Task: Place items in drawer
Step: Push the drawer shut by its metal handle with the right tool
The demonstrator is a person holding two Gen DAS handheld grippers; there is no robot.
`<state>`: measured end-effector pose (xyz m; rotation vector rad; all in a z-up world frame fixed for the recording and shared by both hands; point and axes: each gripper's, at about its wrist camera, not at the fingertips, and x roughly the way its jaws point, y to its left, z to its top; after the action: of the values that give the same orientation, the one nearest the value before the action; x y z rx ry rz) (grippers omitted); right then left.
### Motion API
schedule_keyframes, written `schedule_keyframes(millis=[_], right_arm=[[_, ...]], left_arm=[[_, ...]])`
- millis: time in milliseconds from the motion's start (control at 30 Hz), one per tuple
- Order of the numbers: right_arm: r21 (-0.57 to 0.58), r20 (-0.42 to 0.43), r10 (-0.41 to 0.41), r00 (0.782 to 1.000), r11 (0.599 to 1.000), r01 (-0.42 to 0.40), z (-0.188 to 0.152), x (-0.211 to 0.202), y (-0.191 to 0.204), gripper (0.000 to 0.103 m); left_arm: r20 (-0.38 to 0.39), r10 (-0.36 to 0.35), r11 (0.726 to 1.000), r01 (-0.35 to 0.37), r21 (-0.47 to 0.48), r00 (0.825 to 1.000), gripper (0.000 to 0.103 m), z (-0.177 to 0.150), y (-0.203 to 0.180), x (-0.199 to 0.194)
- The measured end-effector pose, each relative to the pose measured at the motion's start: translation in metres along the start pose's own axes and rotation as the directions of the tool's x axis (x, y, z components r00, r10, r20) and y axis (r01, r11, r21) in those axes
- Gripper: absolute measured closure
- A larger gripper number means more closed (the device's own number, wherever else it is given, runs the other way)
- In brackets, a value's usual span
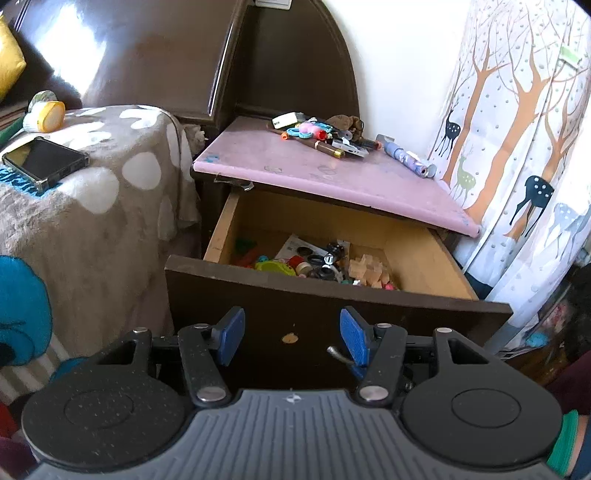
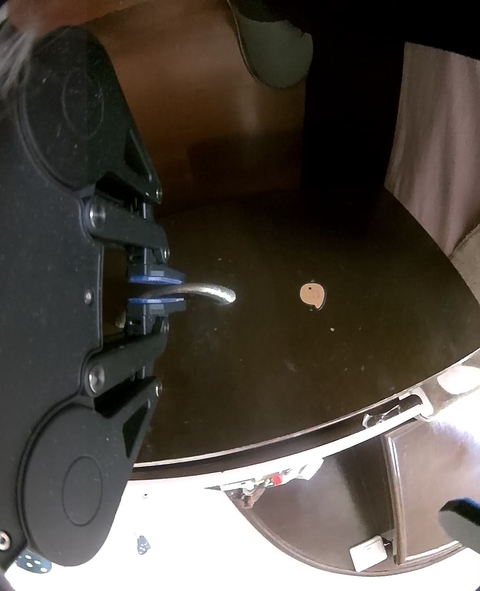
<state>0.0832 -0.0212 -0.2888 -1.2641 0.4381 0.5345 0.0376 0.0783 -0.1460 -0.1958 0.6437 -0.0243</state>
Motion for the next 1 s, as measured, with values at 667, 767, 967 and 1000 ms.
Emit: schedule_keyframes(millis=[667,767,967,1000], right_arm=[[0.062,-0.065,0.020,0.998,0.998,-0.016,0.013,0.052,-0.043,0.103],[0.065,-0.072,0.027,0.997,0.998,-0.022,0.014,0.058,-0.047,0.103],[0.079,-0.084,0.035,0.996,0.996,-0.029,0.017,0.068,-0.053,0.103],[0.083,-0.088,0.038,0.995,0.996,-0.031,0.017,0.071,-0.055,0.103]], left_arm=[[0.003,0.019,1.000,-0.019,0.020,1.000,0.047,0.007,0.008,0.011],[0.001,0.010,1.000,-0.010,0.020,1.000,0.047,0.007,0.010,0.011],[-0.008,0.000,1.000,0.000,0.025,1.000,0.047,0.006,0.010,0.012],[-0.010,0.000,1.000,0.001,0.028,1.000,0.047,0.006,0.010,0.012]])
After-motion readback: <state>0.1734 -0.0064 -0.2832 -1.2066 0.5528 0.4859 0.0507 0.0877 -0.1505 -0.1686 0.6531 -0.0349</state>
